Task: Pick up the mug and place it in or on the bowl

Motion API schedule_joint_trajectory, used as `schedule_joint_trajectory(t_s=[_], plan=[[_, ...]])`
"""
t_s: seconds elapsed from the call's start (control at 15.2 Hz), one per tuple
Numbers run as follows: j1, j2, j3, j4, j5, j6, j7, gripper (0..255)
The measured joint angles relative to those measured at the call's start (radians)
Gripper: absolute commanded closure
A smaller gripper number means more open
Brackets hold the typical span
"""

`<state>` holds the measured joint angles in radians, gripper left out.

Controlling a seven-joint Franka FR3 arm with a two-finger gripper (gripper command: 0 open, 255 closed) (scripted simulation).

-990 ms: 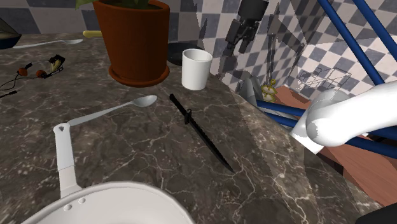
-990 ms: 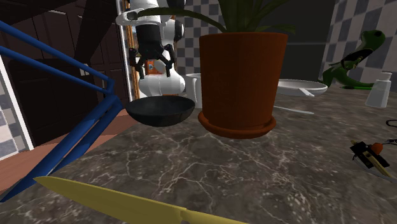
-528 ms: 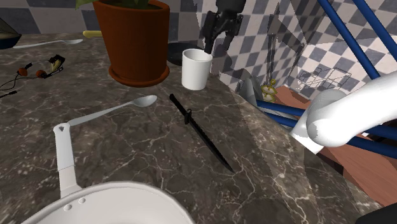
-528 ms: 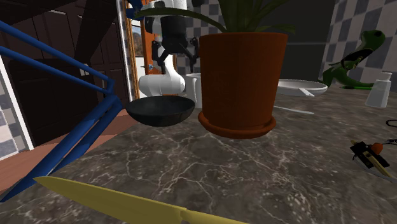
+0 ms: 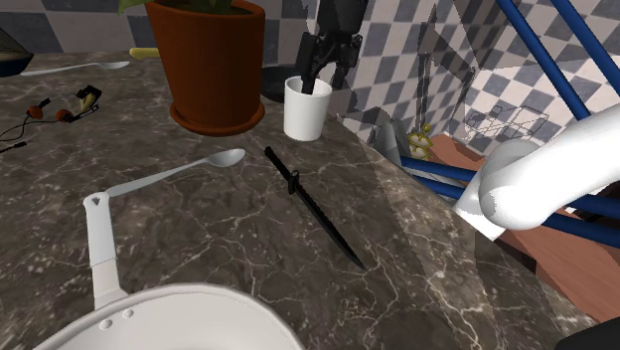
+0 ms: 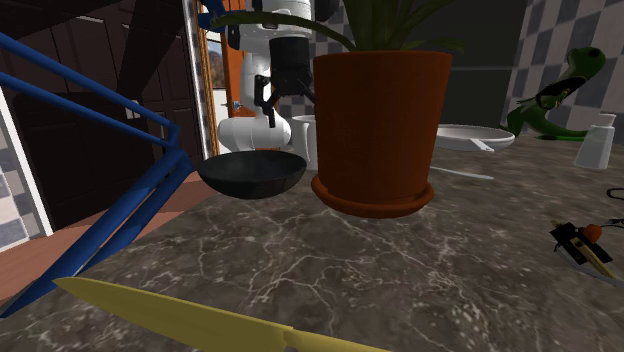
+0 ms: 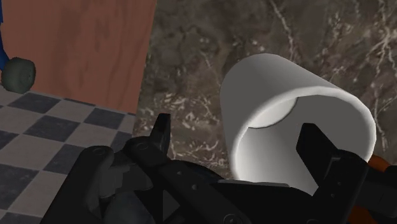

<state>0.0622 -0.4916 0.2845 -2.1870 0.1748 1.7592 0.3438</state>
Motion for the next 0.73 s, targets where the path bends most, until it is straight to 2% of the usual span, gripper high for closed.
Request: schedule_joint_trajectory(t_s=[0.53,0.59,0.73], plan=[[0.002,-0.001,0.004,-0.035,0.003,0.034,-0.001,0],[0.002,-0.001,0.004,-0.035,0.003,0.034,-0.001,255],[0.002,-0.001,0.004,-0.035,0.003,0.034,-0.001,255]])
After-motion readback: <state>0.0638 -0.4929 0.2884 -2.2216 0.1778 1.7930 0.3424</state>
